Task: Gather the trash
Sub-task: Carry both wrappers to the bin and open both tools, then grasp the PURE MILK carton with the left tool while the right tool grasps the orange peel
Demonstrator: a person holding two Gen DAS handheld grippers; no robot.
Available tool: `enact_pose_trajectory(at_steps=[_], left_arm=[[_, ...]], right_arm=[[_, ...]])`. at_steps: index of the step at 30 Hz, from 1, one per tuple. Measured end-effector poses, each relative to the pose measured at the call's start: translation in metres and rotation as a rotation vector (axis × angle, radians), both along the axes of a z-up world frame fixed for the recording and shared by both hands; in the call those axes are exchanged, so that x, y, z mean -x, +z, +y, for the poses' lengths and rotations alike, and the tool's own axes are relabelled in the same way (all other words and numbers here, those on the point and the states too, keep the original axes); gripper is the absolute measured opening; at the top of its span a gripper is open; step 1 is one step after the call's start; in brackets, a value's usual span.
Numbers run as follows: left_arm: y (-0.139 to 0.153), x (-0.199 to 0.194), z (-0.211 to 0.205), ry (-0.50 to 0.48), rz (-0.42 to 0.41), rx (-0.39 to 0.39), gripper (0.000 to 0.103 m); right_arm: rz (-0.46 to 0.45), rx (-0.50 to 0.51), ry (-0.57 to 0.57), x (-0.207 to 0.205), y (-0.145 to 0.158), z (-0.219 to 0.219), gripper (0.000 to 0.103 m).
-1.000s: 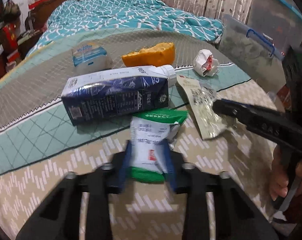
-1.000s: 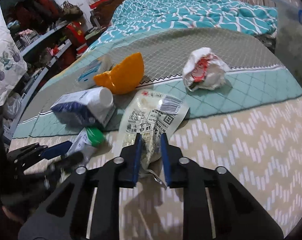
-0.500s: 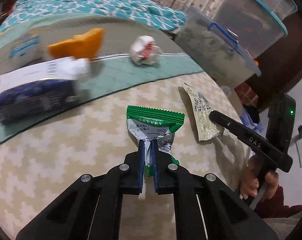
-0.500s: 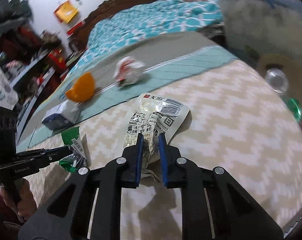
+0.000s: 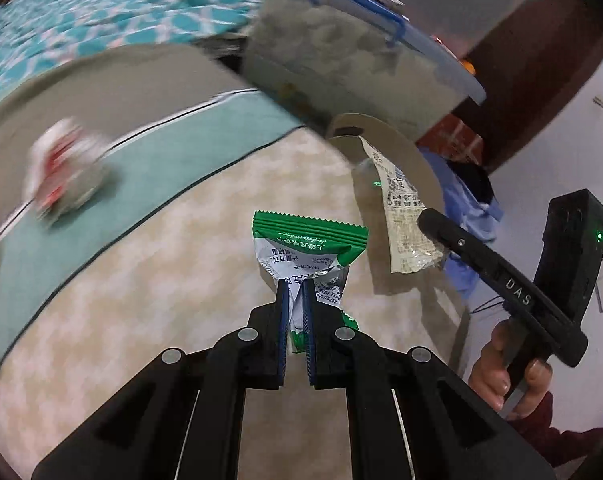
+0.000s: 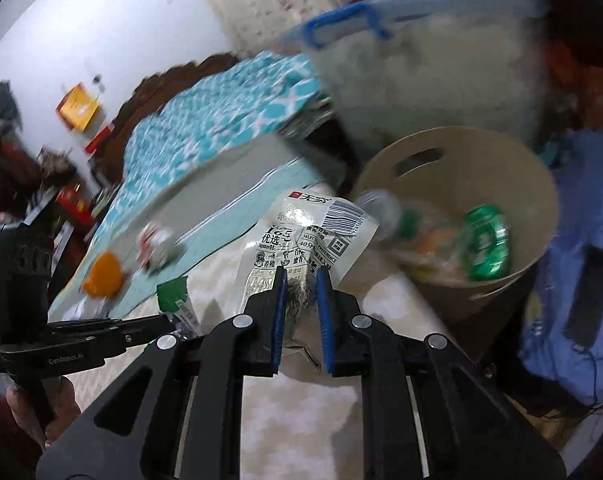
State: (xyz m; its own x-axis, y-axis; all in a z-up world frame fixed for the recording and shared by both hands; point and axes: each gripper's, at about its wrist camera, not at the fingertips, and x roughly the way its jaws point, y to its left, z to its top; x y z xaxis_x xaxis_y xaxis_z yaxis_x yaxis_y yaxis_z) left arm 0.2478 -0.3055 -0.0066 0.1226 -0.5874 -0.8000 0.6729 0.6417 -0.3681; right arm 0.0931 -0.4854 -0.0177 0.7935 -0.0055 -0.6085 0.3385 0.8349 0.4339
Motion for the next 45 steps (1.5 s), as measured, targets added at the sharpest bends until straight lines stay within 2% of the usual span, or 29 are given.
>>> enact_pose_trajectory(at_steps=[3,8,13,14,16,17,18,19,20,21,22,23,25,31,34,39,43,45], left_arm=[[0.003,-0.004,-0.049,-0.063,-0.012,-0.012,0.007],[0.008,-0.014,-0.117,-0.139,-0.013,-0.004,0.007],[0.008,-0.026,-0.170,-0.169,-0.025,-0.007,0.007],[0.007,-0.027,-0.180,-0.173,-0.033,-0.016,0.007],[0.002,-0.029,-0.196,-0.176,-0.049,-0.042,0.021],[0.000,-0.030,-0.201,-0.167,-0.058,-0.063,0.051],[-0.001,-0.031,-0.204,-0.150,-0.071,-0.075,0.072],[-0.001,-0.031,-0.204,-0.130,-0.089,-0.072,0.073],[0.000,-0.031,-0.203,-0.130,-0.088,-0.061,0.073],[0.000,-0.030,-0.201,-0.135,-0.079,-0.054,0.073],[0.001,-0.030,-0.197,-0.131,-0.072,-0.048,0.073],[0.002,-0.029,-0.191,-0.124,-0.072,-0.041,0.073],[0.005,-0.029,-0.184,-0.117,-0.076,-0.034,0.073],[0.028,-0.027,-0.127,-0.063,-0.067,0.057,0.073],[0.034,-0.024,-0.082,-0.024,-0.073,0.081,0.073],[0.028,-0.015,-0.001,0.057,-0.065,0.068,0.073],[0.024,-0.007,0.076,0.152,-0.084,0.052,0.073],[0.022,-0.004,0.123,0.231,-0.084,0.051,0.074]], right_arm=[[-0.015,-0.023,-0.067,0.007,-0.001,-0.037,0.017],[-0.024,-0.116,-0.161,0.010,-0.016,-0.095,0.016],[0.016,-0.164,-0.212,0.003,-0.037,-0.127,0.016],[0.016,-0.192,-0.225,0.004,-0.041,-0.131,0.019],[0.001,-0.234,-0.242,0.007,-0.046,-0.136,0.019],[-0.002,-0.241,-0.253,0.009,-0.047,-0.137,0.019],[-0.007,-0.246,-0.259,0.011,-0.047,-0.138,0.019],[-0.014,-0.249,-0.265,0.014,-0.048,-0.138,0.021],[-0.018,-0.249,-0.273,0.016,-0.047,-0.137,0.030],[-0.025,-0.247,-0.283,0.019,-0.047,-0.137,0.052],[-0.041,-0.237,-0.303,0.023,-0.045,-0.135,0.066],[-0.056,-0.224,-0.315,0.026,-0.042,-0.133,0.074],[-0.060,-0.199,-0.313,0.027,-0.036,-0.129,0.074],[-0.092,-0.175,-0.274,0.025,-0.019,-0.110,0.074],[-0.095,-0.182,-0.236,0.020,-0.014,-0.098,0.073],[-0.104,-0.169,-0.146,0.005,-0.002,-0.065,0.072],[-0.099,-0.151,-0.023,-0.017,0.011,-0.026,0.072],[-0.089,-0.155,0.053,-0.030,0.015,-0.005,0.071]])
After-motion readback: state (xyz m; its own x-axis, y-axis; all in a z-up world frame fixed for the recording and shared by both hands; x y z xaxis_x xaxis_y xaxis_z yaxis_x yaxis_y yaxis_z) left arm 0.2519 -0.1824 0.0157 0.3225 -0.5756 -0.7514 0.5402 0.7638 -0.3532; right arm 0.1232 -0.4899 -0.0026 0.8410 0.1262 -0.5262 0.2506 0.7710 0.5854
